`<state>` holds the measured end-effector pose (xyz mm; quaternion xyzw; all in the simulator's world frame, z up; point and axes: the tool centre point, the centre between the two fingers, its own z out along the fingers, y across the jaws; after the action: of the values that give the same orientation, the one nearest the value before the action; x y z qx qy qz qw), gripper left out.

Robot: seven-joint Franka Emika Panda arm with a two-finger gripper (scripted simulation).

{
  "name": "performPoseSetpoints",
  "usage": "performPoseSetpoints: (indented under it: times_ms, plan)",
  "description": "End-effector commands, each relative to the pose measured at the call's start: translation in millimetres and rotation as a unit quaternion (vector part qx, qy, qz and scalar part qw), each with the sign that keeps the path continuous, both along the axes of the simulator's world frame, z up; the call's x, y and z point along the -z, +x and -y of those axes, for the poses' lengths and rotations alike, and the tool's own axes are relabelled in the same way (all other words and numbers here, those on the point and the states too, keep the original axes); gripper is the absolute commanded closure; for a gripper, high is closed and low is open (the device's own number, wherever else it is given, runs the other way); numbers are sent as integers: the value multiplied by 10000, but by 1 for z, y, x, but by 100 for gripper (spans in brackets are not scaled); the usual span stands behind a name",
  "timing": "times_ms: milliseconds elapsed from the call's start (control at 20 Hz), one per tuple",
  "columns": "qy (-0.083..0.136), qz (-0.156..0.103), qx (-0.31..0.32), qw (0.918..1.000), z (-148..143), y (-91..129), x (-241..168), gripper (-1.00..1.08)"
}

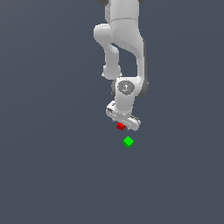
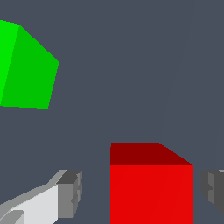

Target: Stack the red cube on top of the green cube.

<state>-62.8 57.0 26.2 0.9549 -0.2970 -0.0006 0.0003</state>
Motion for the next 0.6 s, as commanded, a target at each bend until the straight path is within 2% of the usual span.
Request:
performPoseSetpoints:
  times_ms: [0,100,150,550]
  plan:
    - [1,6,-1,10000,0,1,5,-92]
    - [1,6,-1,10000,0,1,6,-92]
    - [1,6,-1,10000,0,1,6,108]
    - [1,6,-1,10000,0,1,6,108]
